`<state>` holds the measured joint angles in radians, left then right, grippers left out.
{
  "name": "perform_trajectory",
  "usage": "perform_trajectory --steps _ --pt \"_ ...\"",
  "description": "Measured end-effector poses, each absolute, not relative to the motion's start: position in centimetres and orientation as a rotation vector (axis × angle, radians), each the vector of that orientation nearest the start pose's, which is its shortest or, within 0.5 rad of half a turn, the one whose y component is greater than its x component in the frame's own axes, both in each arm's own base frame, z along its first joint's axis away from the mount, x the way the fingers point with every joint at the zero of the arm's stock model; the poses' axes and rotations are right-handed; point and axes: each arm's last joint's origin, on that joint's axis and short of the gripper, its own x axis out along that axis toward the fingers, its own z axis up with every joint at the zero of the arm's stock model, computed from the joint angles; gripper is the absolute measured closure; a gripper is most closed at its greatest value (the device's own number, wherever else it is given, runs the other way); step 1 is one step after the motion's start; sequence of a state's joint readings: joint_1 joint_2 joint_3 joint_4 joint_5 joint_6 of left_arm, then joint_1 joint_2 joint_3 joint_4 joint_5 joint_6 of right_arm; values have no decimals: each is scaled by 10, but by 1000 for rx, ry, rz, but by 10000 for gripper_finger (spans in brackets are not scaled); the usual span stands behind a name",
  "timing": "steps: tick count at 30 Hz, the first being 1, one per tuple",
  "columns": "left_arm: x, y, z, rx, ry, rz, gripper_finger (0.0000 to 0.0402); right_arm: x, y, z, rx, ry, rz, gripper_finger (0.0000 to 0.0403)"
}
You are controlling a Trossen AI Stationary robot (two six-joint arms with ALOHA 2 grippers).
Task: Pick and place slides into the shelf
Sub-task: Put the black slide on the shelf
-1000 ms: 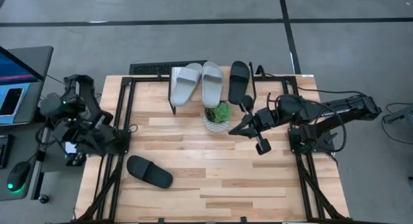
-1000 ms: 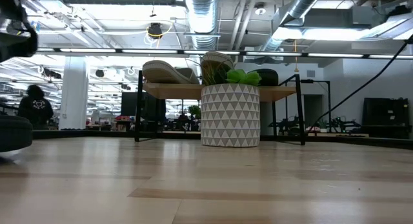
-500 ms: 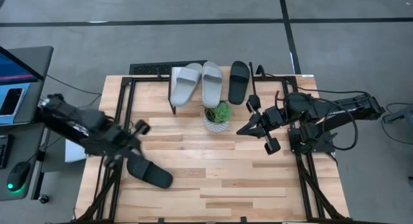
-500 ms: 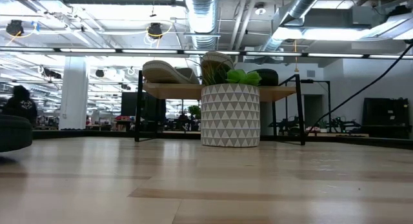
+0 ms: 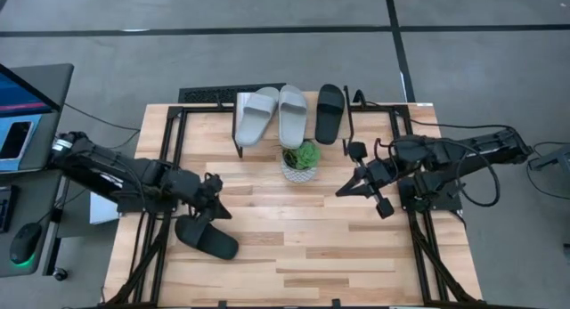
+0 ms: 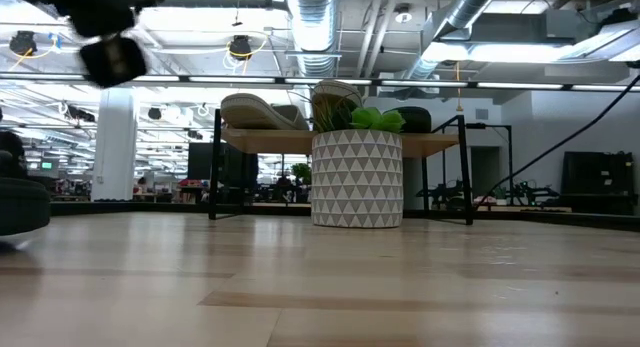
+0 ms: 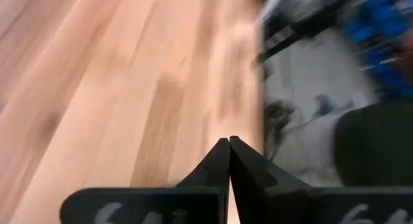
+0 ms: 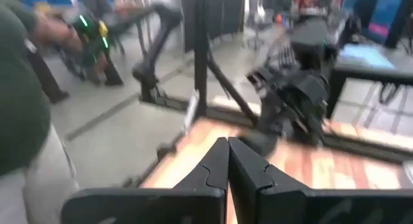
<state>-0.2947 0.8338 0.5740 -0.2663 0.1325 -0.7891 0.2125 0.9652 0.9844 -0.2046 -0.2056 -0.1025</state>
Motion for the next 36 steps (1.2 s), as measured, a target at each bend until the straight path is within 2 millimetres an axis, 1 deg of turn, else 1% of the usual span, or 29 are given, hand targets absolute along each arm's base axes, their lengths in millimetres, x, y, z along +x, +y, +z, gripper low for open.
perform_trajectory --steps 2,5,9,12,14,17,20,25,29,32,36 --pt "167 -58 254 -736 754 -113 402 197 49 366 -116 191 409 403" --pt "163 -59 275 -775 842 5 401 188 47 368 -136 206 386 403" --pt "159 -61 301 -858 910 144 401 180 44 367 -143 235 354 403" --pt "157 -64 309 -919 962 216 401 177 43 365 -148 268 334 403" --pt "158 -69 309 -962 976 237 401 176 42 360 -153 314 320 403" --pt "160 -77 303 -1003 1017 269 401 174 41 356 -163 368 295 403" --pt "165 -85 299 -1037 1035 288 401 173 41 355 -166 381 294 403" --pt "179 -97 292 -1079 1028 299 401 160 37 356 -187 397 298 403" --pt "189 -105 286 -1115 1074 280 401 149 35 358 -212 391 301 403" --pt "191 -108 281 -1123 1130 303 401 140 32 359 -216 391 301 403" --pt "188 -107 278 -1124 1164 351 401 129 29 359 -225 402 266 403"
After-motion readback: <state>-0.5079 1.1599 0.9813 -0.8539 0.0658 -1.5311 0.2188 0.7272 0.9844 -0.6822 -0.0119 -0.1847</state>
